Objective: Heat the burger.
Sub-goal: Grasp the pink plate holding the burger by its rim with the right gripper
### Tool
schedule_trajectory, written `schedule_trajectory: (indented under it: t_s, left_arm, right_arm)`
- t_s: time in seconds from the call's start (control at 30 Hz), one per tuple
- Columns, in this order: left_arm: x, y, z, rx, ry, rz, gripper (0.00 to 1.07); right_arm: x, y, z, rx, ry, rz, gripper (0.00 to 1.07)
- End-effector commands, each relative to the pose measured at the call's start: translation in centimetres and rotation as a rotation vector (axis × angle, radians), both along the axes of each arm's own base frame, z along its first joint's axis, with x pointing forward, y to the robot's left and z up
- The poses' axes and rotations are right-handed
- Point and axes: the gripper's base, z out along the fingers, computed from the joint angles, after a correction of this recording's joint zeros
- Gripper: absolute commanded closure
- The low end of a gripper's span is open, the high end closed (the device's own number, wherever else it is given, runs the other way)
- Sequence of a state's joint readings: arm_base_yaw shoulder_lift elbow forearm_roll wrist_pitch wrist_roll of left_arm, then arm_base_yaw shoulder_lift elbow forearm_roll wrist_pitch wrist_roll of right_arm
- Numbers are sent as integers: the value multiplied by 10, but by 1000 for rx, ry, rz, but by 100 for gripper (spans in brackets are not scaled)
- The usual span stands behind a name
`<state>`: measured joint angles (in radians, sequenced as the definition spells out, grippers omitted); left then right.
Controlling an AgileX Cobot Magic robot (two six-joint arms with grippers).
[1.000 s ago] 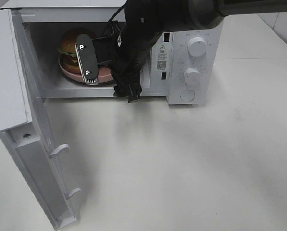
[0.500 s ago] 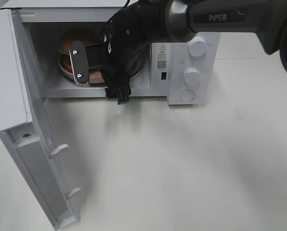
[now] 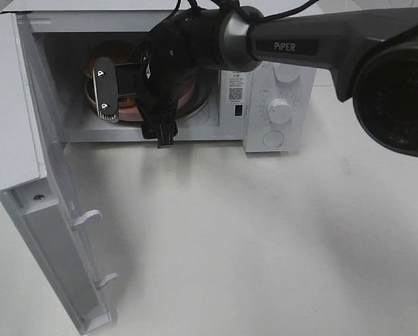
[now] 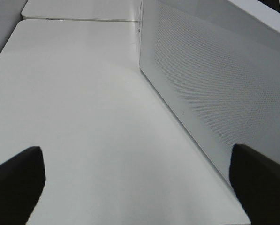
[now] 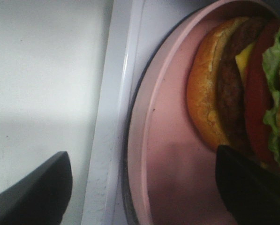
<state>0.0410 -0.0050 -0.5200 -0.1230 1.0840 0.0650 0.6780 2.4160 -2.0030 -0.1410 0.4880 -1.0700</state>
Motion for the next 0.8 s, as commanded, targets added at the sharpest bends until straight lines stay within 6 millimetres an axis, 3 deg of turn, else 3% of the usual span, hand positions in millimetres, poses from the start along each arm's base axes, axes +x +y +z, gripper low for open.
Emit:
schedule_trajectory:
  t_s: [0.03, 0.8]
  left_arm:
    - [-2, -1, 1, -12, -28, -1, 7]
    - [-2, -1, 1, -12, -28, -1, 7]
  right_arm:
    - [5, 2, 1, 13, -13, -11, 27]
    - [12, 17, -37, 110, 10, -32, 31]
